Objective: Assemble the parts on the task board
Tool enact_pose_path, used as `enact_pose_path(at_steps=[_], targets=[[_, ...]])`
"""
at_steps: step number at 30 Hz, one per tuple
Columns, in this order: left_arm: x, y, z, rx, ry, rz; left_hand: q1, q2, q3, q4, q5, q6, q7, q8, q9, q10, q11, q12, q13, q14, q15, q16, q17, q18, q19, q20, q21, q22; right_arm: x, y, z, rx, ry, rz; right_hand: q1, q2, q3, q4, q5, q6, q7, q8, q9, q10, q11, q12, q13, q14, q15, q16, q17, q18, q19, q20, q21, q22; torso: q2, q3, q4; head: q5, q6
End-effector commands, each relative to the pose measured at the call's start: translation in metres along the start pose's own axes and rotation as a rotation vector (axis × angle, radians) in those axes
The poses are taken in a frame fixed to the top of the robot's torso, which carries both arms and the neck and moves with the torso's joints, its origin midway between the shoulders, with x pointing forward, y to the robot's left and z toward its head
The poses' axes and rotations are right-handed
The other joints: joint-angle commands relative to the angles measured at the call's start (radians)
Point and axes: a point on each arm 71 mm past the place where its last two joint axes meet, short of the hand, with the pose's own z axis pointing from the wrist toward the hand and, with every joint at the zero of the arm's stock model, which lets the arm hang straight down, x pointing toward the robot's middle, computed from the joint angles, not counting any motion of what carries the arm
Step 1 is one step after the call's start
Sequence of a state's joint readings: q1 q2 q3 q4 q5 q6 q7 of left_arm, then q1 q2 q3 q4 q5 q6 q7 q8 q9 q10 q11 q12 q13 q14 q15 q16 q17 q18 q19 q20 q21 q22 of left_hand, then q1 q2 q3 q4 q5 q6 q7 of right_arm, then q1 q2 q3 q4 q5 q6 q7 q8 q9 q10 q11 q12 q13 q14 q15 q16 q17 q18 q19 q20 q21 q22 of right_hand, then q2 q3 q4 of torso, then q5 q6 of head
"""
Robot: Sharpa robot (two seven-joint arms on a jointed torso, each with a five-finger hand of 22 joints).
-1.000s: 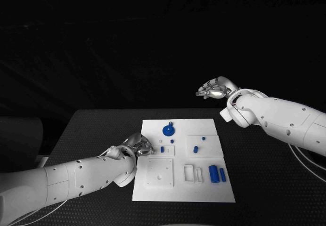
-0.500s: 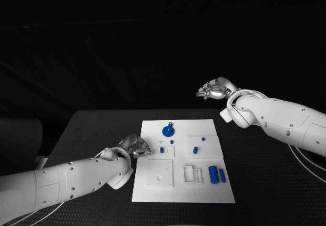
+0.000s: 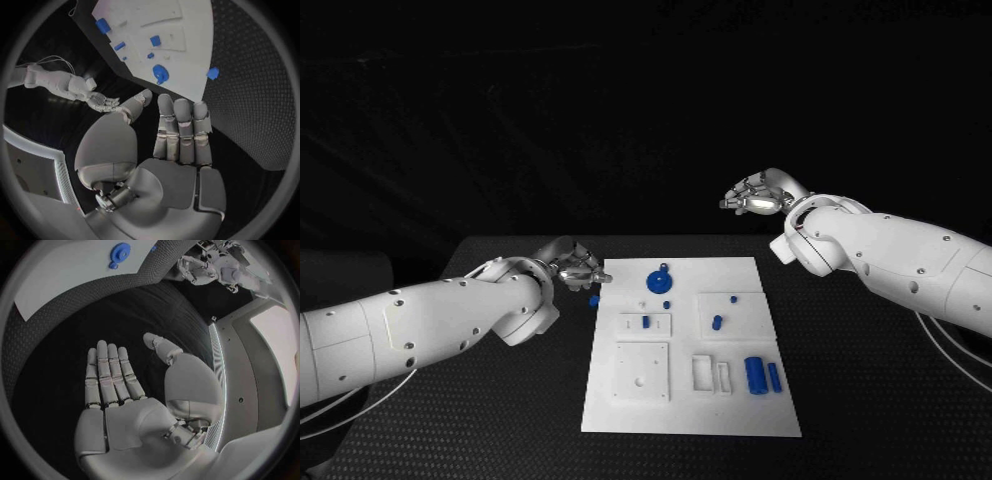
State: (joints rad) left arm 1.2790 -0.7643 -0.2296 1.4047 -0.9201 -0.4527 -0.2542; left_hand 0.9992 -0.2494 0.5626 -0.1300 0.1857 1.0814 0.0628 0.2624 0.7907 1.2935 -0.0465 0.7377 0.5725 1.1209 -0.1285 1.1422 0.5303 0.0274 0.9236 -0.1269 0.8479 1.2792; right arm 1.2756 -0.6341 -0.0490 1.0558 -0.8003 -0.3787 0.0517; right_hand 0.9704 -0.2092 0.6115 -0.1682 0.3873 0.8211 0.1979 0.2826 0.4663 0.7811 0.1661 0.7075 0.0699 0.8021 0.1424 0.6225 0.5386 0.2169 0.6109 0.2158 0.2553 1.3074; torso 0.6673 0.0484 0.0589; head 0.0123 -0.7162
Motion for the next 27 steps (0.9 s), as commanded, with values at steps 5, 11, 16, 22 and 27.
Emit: enact_pose_path(at_steps=[5, 11, 16, 22, 27], targets=[[-0.014, 0.020, 0.006, -0.110, 0.144, 0.108, 0.065, 0.052, 0.012, -0.023, -0.008, -0.053, 0.020, -0.028, -0.016, -0.038, 0.022, -0.076, -0.034, -0.031, 0.038, -0.067, -0.023, -0.010, -0.037, -0.064, -0.049, -0.009, 0.002, 0.000, 0.000, -0.006, 0.016, 0.000, -0.009, 0.003, -0.002, 0.005, 0.006, -0.005, 0.002, 0.004, -0.002, 0.007, -0.002, -0.004, -0.001, -0.005, 0.003, -0.005, -0.001, -0.003, 0.003, 0.006, -0.007, 0.013, 0.001, 0.0011, -0.0011, 0.013, 0.006], [-0.027, 0.031, 0.012, -0.111, 0.082, 0.103, 0.087, 0.066, 0.013, -0.041, -0.017, -0.087, 0.039, -0.048, -0.043, -0.059, 0.040, -0.135, -0.059, -0.049, 0.062, -0.114, -0.035, -0.008, -0.057, -0.040, -0.082, -0.012, 0.001, -0.001, 0.000, -0.004, 0.015, 0.000, -0.009, 0.003, -0.002, 0.005, 0.006, -0.005, 0.002, 0.004, -0.002, 0.007, -0.002, -0.004, -0.001, -0.005, 0.003, -0.005, -0.001, -0.003, 0.003, 0.006, -0.007, 0.014, 0.001, 0.0013, -0.0010, 0.024, 0.012], [-0.027, 0.019, 0.018, 0.124, 0.029, 0.230, 0.147, 0.056, 0.027, -0.079, -0.072, -0.105, 0.057, -0.054, -0.068, -0.121, 0.069, -0.227, -0.099, -0.092, 0.099, -0.174, -0.048, -0.007, -0.100, -0.003, -0.127, -0.015, 0.003, -0.001, 0.000, -0.004, 0.019, 0.001, -0.009, 0.003, -0.002, 0.005, 0.006, -0.006, 0.002, 0.004, -0.002, 0.007, -0.001, -0.004, -0.001, -0.005, 0.003, -0.005, -0.001, -0.003, 0.003, 0.006, -0.007, 0.014, 0.001, 0.0003, -0.0008, 0.036, 0.014], [-0.013, 0.018, 0.016, 0.340, -0.018, 0.405, 0.196, 0.038, 0.034, -0.100, -0.082, -0.105, 0.048, -0.049, -0.080, -0.145, 0.085, -0.272, -0.124, -0.091, 0.104, -0.183, -0.040, -0.004, -0.101, 0.004, -0.138, -0.007, 0.003, -0.002, -0.001, -0.003, 0.020, 0.001, -0.009, 0.003, -0.002, 0.006, 0.006, -0.006, 0.002, 0.004, -0.002, 0.007, -0.001, -0.004, -0.001, -0.005, 0.003, -0.005, -0.001, -0.002, 0.003, 0.006, -0.008, 0.014, 0.001, 0.0001, -0.0012, 0.040, 0.016], [0.002, 0.024, 0.015, 0.416, -0.022, 0.463, 0.214, 0.020, 0.034, -0.101, -0.101, -0.111, 0.038, -0.054, -0.090, -0.157, 0.094, -0.295, -0.138, -0.091, 0.106, -0.190, -0.035, -0.004, -0.100, 0.007, -0.147, -0.002, 0.003, -0.003, -0.001, -0.002, 0.020, 0.001, -0.009, 0.004, -0.002, 0.006, 0.006, -0.006, 0.002, 0.004, -0.002, 0.008, -0.001, -0.004, -0.001, -0.005, 0.002, -0.005, -0.001, -0.002, 0.003, 0.006, -0.008, 0.014, 0.002, 0.0007, -0.0006, 0.041, 0.016]])
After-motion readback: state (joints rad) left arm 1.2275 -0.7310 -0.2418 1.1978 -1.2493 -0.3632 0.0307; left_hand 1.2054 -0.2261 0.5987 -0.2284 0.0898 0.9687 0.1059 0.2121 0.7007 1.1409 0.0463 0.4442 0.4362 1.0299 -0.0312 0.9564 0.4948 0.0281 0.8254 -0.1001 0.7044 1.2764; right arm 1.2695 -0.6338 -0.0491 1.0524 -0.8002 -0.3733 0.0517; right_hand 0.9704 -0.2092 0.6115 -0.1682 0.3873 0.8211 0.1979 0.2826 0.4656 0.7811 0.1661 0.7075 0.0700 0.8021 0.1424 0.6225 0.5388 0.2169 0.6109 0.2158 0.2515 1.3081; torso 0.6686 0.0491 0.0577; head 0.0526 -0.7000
